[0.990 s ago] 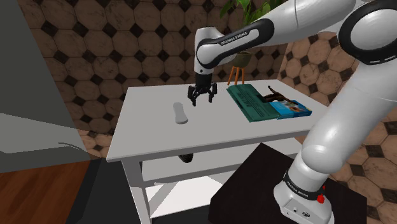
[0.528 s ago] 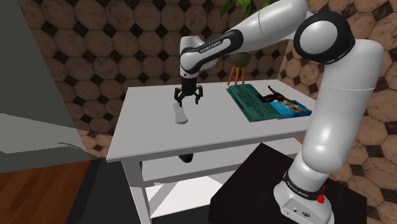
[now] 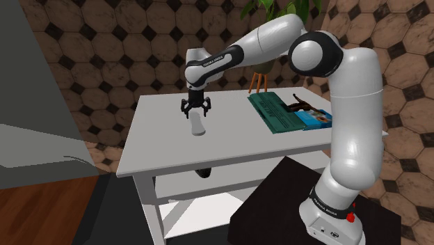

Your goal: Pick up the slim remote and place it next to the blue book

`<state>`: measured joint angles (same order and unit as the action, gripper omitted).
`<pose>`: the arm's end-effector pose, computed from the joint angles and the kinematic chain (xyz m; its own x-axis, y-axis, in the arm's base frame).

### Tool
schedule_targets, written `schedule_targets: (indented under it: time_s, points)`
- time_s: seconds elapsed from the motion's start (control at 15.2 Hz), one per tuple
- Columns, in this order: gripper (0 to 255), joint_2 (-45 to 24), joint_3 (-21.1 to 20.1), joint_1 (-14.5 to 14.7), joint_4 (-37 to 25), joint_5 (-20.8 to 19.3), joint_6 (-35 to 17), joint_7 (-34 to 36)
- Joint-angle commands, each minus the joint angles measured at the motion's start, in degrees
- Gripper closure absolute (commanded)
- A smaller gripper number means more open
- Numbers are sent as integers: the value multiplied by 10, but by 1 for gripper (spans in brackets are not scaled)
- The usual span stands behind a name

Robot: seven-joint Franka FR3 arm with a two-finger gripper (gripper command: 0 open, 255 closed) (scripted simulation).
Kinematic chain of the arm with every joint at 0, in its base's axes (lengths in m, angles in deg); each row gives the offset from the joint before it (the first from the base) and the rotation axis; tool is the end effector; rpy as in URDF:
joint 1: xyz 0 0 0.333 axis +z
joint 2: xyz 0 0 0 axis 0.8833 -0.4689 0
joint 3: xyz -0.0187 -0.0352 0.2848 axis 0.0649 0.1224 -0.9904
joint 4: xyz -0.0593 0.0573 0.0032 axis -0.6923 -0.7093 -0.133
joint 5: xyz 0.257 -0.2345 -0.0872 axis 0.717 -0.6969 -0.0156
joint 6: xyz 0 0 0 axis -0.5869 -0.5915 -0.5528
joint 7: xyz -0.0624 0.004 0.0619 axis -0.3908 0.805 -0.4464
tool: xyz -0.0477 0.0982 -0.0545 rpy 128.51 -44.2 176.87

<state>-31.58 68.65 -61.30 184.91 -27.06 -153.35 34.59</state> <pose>0.6199 0.0579 0.3401 0.8838 -0.4679 -0.0087 -0.4680 -0.8836 -0.0167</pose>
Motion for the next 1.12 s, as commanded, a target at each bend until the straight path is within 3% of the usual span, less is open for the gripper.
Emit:
schedule_targets:
  time_s: [0.0,0.79,0.86,1.06]
  points:
    - [0,-9,0,0,4,-1,-13,1]
    - [0,-21,1,1,15,-2,-36,2]
    - [255,-21,1,1,15,-2,-36,2]
    - [255,-21,1,1,15,-2,-36,2]
